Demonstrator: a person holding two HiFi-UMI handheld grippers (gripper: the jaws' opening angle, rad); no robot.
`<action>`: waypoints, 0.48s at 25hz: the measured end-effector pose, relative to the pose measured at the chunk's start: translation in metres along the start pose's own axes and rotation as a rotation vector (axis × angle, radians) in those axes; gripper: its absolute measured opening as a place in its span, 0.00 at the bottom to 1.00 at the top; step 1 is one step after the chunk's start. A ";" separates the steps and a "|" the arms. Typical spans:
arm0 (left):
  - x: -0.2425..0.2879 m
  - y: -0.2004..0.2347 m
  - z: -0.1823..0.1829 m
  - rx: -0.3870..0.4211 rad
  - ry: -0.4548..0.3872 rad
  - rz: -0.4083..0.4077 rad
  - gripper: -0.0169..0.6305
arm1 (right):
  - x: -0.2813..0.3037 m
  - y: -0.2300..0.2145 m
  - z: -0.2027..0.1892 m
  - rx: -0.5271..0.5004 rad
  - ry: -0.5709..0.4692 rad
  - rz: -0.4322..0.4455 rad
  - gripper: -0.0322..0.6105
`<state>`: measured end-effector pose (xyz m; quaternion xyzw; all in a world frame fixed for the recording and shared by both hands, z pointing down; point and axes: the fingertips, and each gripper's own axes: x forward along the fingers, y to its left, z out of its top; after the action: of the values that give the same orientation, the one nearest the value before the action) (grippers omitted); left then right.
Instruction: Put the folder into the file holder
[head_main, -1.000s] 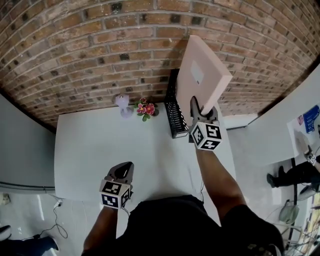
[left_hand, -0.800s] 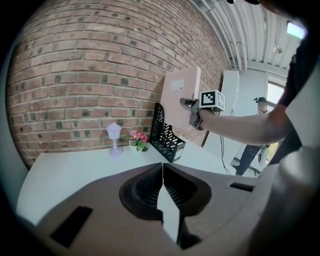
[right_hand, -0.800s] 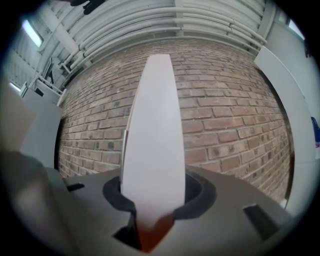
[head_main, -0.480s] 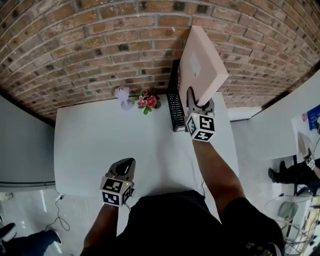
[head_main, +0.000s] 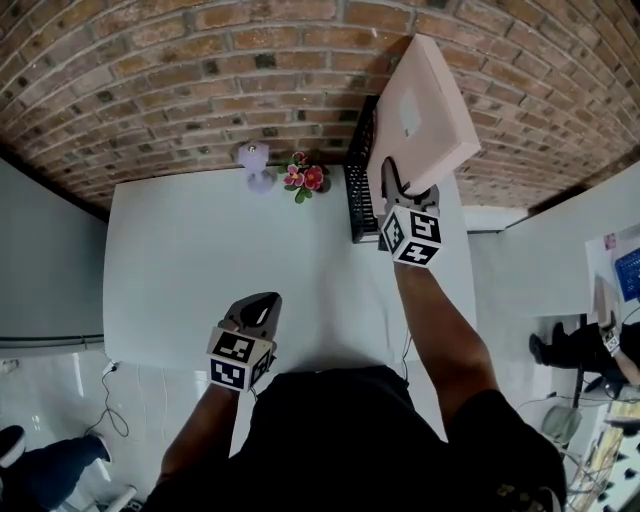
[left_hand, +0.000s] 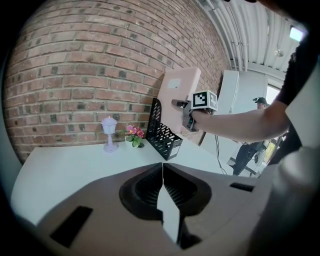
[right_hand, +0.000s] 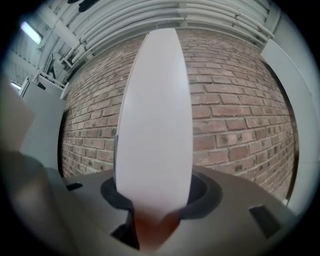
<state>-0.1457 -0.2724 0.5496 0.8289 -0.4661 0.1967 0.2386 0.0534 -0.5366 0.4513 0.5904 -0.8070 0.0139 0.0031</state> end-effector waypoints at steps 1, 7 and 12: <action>0.000 0.001 -0.001 -0.001 0.001 0.000 0.04 | 0.000 0.001 -0.002 -0.008 0.006 -0.004 0.36; -0.008 0.005 -0.008 -0.012 0.008 0.015 0.04 | -0.001 0.004 -0.063 0.008 0.143 -0.001 0.34; -0.016 0.011 -0.015 -0.024 0.014 0.034 0.03 | -0.002 -0.002 -0.093 0.018 0.202 -0.019 0.34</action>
<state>-0.1642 -0.2580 0.5555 0.8166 -0.4807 0.2011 0.2483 0.0544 -0.5330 0.5447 0.5937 -0.7967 0.0804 0.0792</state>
